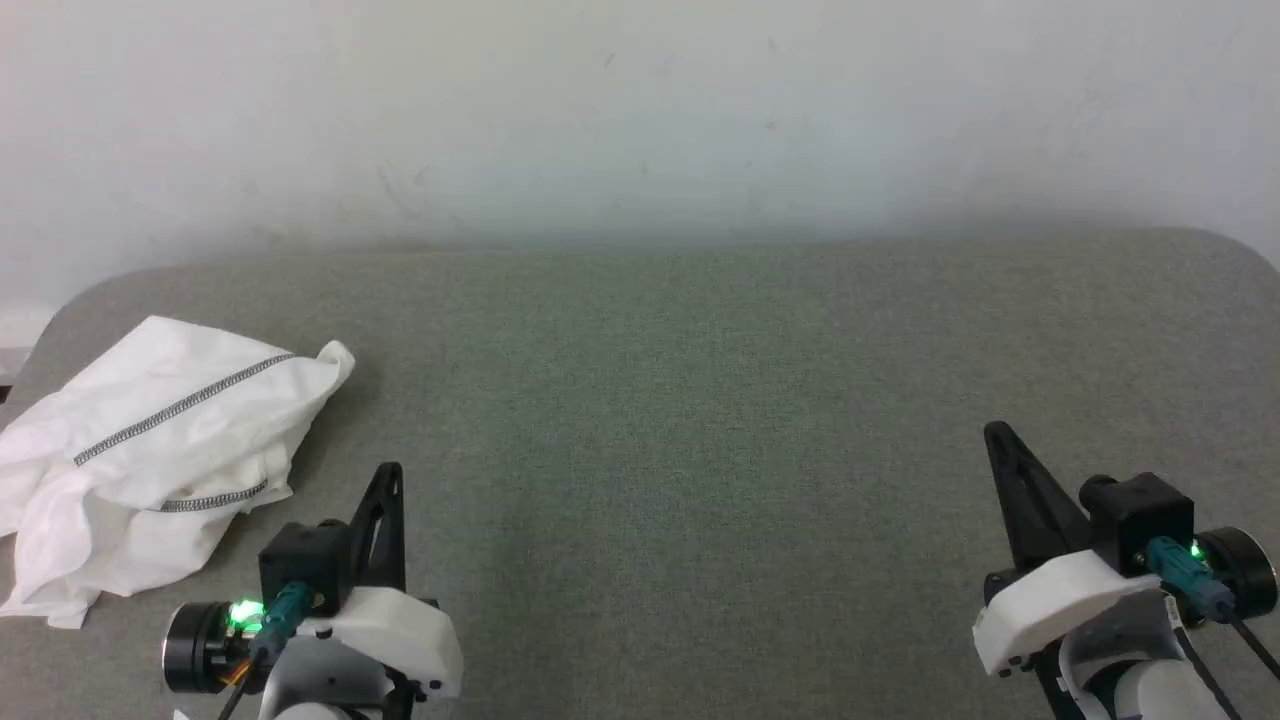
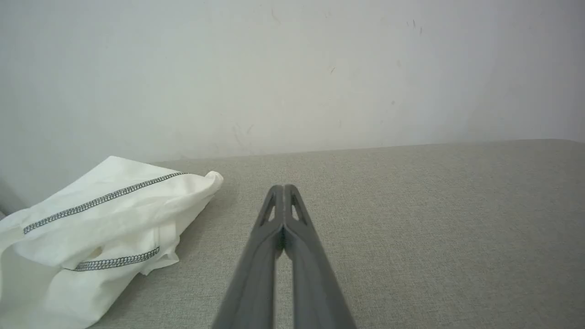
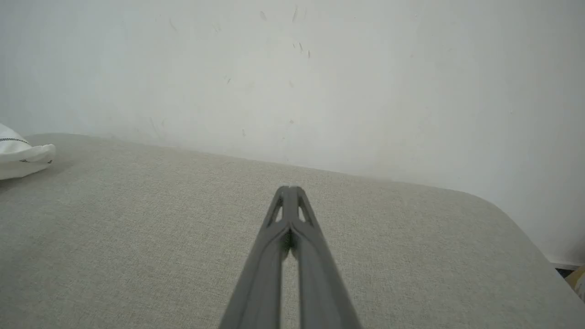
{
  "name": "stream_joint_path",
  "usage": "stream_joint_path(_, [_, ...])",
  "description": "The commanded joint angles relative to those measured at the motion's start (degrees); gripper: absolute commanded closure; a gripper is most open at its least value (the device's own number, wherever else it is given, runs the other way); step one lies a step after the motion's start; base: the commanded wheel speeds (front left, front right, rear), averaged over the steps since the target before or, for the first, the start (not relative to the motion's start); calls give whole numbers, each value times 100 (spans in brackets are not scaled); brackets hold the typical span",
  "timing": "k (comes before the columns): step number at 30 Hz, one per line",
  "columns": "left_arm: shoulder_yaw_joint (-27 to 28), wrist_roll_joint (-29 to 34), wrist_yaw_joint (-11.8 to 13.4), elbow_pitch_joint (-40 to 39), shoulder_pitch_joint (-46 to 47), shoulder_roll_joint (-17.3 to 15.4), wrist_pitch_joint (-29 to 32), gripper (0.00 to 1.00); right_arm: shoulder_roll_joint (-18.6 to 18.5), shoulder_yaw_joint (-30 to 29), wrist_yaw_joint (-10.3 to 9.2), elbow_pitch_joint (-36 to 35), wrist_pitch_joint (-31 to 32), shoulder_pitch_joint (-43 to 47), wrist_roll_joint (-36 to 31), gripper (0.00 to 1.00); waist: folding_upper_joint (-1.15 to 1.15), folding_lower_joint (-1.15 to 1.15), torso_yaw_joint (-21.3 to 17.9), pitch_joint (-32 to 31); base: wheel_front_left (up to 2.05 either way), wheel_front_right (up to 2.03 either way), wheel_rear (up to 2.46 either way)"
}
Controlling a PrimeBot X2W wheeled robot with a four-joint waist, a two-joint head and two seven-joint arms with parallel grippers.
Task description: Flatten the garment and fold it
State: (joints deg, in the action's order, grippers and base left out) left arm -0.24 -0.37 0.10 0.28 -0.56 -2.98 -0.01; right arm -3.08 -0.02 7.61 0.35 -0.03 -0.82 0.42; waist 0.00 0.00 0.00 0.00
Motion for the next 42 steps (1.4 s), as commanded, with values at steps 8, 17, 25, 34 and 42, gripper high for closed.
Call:
stream_joint_path(8, [24,37,-10,-28,56,11,1,100,21,2,-12,-35,3,82,-42,100,0,0,0,0,0,0,0])
stream_joint_path(17, [24,37,-10,-28,56,11,1,100,21,2,-12,-35,3,82,-42,100,0,0,0,0,0,0,0])
stream_joint_path(25, [24,37,-10,-28,56,11,1,100,21,2,-12,-35,3,82,-42,100,0,0,0,0,0,0,0])
stream_joint_path(34, [-7,-3,0,6,-3,-1,-3,0,-4,-1,0,9,-2,-2,4,0,0,0,0,0,0,0,0])
stream_joint_path(42, [-45,-33,33,60,-6,0,-78,0,-4,-14,-1,65,-77,-3,31,0,0,0,-1,3,0,0,0])
